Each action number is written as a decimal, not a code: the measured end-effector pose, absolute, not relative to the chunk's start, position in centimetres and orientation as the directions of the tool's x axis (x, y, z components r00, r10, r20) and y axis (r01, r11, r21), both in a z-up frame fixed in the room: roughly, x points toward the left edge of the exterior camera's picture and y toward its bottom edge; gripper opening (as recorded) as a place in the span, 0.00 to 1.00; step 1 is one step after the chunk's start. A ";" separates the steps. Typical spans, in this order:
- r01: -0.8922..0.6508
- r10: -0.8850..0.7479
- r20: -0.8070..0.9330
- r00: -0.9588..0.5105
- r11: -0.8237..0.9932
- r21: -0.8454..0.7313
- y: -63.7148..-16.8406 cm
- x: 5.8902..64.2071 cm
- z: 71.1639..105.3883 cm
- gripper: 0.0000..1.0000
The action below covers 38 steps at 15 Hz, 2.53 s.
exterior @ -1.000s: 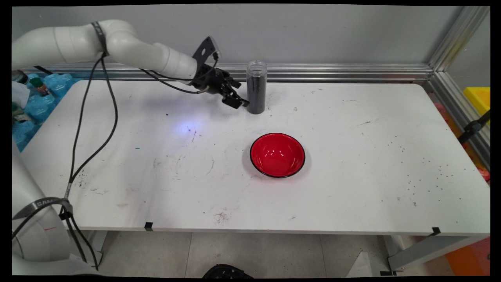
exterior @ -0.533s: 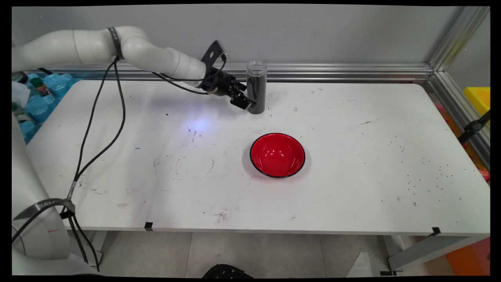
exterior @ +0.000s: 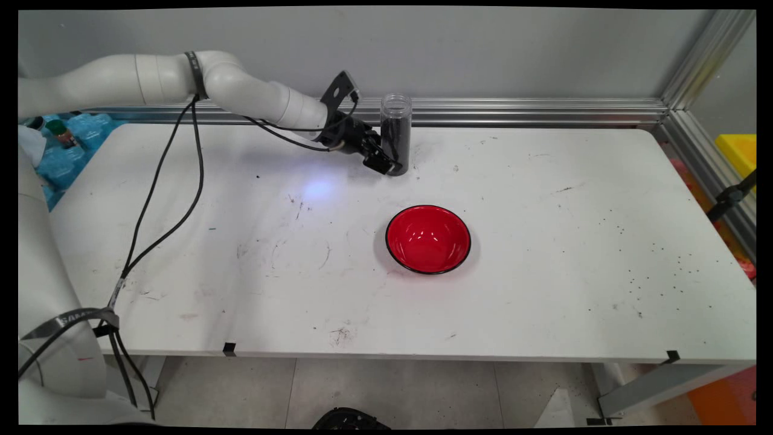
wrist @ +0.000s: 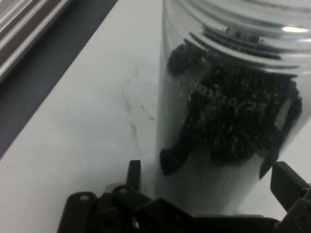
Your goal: Pick up the black seasoning powder from the table, then pour the black seasoning powder in the red bowl
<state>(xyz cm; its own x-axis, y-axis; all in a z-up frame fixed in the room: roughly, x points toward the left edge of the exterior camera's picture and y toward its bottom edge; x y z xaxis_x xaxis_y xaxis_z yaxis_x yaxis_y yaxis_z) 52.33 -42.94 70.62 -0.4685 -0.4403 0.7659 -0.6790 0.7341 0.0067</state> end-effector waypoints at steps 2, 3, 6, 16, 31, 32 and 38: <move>-0.677 -0.435 0.767 -0.471 0.736 0.002 -43.2 52.2 70.3 1.00; -0.676 -0.432 0.768 -0.472 0.737 -0.001 -43.4 52.1 70.2 1.00; -0.670 -0.425 0.770 -0.476 0.742 -0.005 -43.6 51.9 69.7 1.00; -0.655 -0.413 0.774 -0.480 0.756 -0.002 -43.6 51.8 69.6 0.00; -0.561 -0.218 0.793 -0.569 0.808 -0.180 -41.1 50.6 78.9 0.00; -0.550 -0.195 0.790 -0.581 0.810 -0.204 -41.0 50.3 79.6 0.00; -0.420 -0.004 0.726 -0.687 0.818 -0.394 -39.5 48.6 81.8 0.00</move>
